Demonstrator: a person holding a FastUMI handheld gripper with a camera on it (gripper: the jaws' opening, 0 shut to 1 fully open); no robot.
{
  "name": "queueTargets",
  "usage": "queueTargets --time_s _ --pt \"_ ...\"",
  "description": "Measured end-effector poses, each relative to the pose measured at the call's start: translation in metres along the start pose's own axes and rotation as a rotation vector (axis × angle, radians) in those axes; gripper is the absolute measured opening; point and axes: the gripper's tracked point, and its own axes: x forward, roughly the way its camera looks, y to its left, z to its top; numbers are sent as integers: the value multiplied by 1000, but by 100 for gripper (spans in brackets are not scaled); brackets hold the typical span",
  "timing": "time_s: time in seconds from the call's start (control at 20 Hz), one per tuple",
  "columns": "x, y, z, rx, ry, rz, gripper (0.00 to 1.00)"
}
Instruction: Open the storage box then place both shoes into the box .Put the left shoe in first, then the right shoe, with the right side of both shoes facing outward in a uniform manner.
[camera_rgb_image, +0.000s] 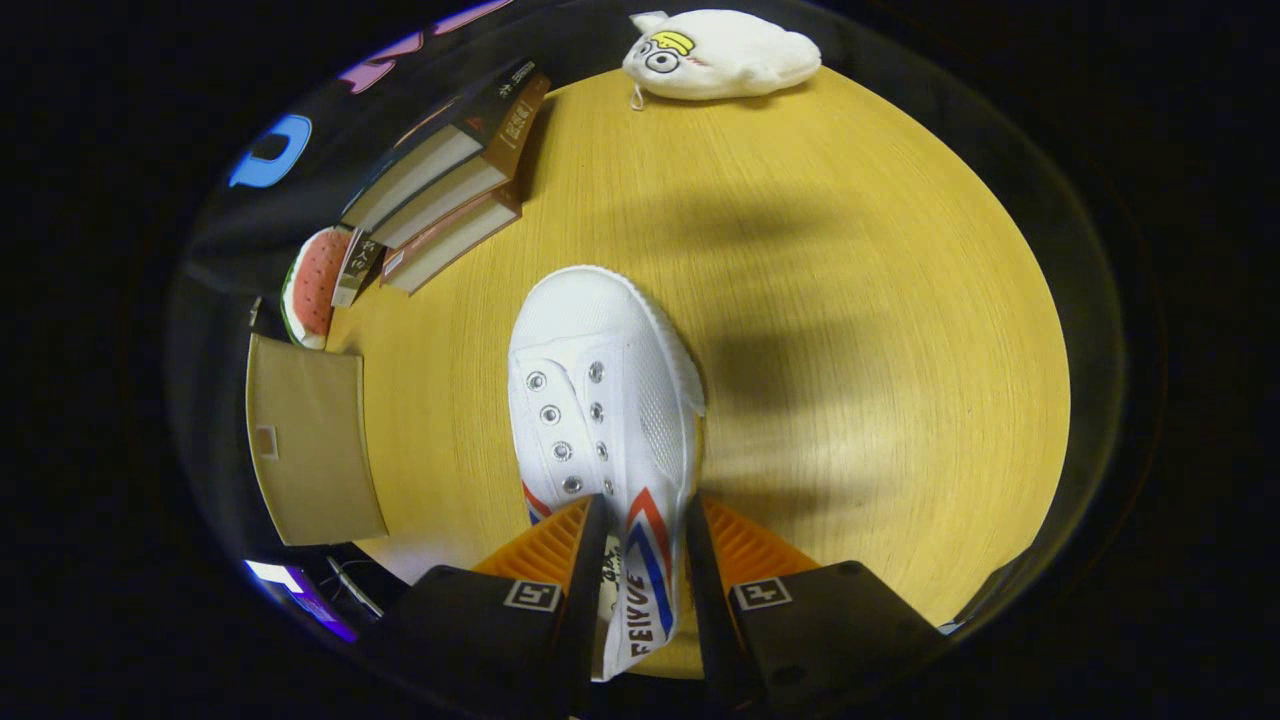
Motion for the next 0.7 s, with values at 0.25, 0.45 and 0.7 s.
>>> queueTargets --time_s 0.25,0.45,0.7 --pt "-3 -1 1 67 -4 63 17" --pt "-8 16 -6 141 11 101 11" --pt "-33 68 -3 133 -10 151 11"
